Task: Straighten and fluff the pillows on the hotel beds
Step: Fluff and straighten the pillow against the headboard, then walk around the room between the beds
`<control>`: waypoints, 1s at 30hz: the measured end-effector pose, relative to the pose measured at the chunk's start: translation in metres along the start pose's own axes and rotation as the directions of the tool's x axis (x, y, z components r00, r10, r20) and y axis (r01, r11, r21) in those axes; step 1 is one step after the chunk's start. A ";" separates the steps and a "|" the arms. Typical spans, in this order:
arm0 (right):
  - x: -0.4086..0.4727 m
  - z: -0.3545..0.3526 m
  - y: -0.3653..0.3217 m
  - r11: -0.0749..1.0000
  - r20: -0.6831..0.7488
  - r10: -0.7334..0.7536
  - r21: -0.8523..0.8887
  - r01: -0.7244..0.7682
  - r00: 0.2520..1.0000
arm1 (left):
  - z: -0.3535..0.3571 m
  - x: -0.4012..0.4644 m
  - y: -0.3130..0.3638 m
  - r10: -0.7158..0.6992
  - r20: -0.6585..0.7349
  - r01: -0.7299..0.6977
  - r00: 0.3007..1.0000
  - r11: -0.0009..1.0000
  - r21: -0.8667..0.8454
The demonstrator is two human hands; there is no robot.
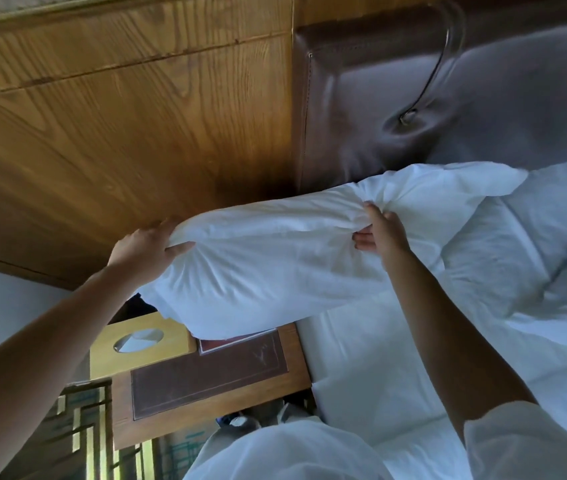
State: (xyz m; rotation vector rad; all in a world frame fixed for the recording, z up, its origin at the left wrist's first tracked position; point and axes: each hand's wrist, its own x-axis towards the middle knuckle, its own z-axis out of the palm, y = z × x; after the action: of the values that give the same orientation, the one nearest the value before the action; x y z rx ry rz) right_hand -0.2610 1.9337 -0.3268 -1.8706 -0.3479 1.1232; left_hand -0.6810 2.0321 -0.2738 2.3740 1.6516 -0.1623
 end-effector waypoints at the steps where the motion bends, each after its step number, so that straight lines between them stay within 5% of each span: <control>1: -0.004 -0.003 0.001 1.000 0.021 -0.006 -0.008 0.006 1.000 | -0.002 0.000 -0.001 -0.001 0.015 0.001 1.000 1.000 -0.002; 7: -0.043 -0.029 0.001 0.991 0.034 0.003 -0.137 0.002 0.999 | -0.020 -0.002 -0.007 0.071 0.049 -0.073 0.996 0.997 0.041; 16: -0.180 -0.052 -0.027 0.926 -0.195 -0.333 -0.255 0.280 0.923 | -0.074 -0.030 0.010 0.421 -0.073 -0.426 0.904 0.901 -0.085; 19: -0.235 -0.038 -0.029 0.855 -0.246 -0.495 -0.307 0.418 0.833 | -0.090 -0.045 0.018 0.528 -0.188 -0.553 0.828 0.825 -0.118; 23: -0.294 -0.022 -0.018 0.628 -0.304 -0.769 -0.523 0.576 0.563 | -0.094 -0.070 0.037 0.624 -0.364 -0.702 0.691 0.700 -0.133; 26: -0.327 -0.020 0.004 0.482 -0.228 -0.856 -0.673 0.560 0.463 | -0.082 -0.096 0.054 0.637 -0.451 -0.753 0.625 0.644 -0.134; 30: -0.370 -0.038 0.033 0.422 -0.243 -0.882 -0.789 0.447 0.404 | -0.070 -0.128 0.082 0.646 -0.470 -0.776 0.601 0.612 -0.153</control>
State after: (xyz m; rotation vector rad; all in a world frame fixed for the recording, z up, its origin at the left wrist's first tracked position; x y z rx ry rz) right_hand -0.4393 1.6652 -0.1392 -2.1349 -1.1134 -0.3691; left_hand -0.6526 1.9074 -0.1655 2.6572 0.5696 0.7173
